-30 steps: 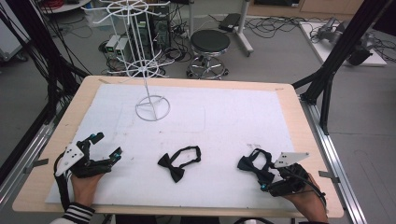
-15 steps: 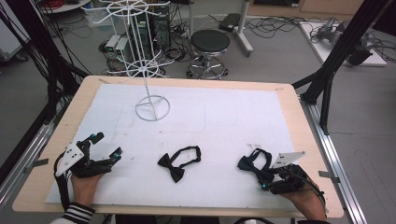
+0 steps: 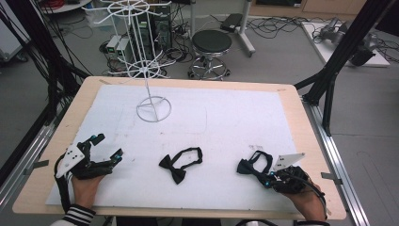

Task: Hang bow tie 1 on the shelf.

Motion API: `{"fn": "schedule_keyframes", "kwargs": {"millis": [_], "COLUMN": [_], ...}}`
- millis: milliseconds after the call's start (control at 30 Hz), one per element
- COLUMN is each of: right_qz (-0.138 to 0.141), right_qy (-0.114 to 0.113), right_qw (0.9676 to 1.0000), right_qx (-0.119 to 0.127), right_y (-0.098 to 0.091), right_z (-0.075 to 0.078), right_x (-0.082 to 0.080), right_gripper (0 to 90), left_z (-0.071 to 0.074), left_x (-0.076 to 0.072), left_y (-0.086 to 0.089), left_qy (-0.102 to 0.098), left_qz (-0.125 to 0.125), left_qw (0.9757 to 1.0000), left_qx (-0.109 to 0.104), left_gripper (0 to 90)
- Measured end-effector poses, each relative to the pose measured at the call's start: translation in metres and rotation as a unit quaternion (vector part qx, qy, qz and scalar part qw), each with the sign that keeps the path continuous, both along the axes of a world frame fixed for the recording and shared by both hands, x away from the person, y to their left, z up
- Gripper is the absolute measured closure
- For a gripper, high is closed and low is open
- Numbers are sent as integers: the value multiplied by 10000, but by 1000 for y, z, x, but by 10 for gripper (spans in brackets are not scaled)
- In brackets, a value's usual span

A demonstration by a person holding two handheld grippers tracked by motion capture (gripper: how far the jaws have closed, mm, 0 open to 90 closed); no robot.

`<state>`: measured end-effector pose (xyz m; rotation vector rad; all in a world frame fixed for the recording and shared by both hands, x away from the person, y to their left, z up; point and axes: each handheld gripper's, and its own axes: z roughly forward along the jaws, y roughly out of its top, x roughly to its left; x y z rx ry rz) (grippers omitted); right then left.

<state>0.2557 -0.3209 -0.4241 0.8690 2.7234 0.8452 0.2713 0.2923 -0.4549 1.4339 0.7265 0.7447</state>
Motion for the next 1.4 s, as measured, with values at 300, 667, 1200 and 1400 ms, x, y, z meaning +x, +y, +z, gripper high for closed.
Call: {"fn": "schedule_keyframes", "kwargs": {"millis": [300, 667, 1200, 1400], "right_qz": [-32, -115, -113, -24], "right_qy": [-202, -598, -1261, -1424], "right_qw": [9996, 9955, 9832, 9784], "right_qx": [185, 730, 1316, 1500], "right_y": [-2, -3, 12, 23], "right_z": [2, 14, 47, 53], "right_x": [3, 10, 16, 22], "right_gripper": [797, 796, 790, 791], "left_z": [0, 0, 37, 60], "left_x": [0, 1, 16, 25], "left_y": [0, 2, -2, -9], "left_qy": [-1, 50, 146, 168], "left_qz": [4, -90, -673, -1004], "left_qw": [10000, 9999, 9976, 9946], "left_qx": [3, -95, 95, 221], "left_gripper": [98, 98, 98, 98]}}
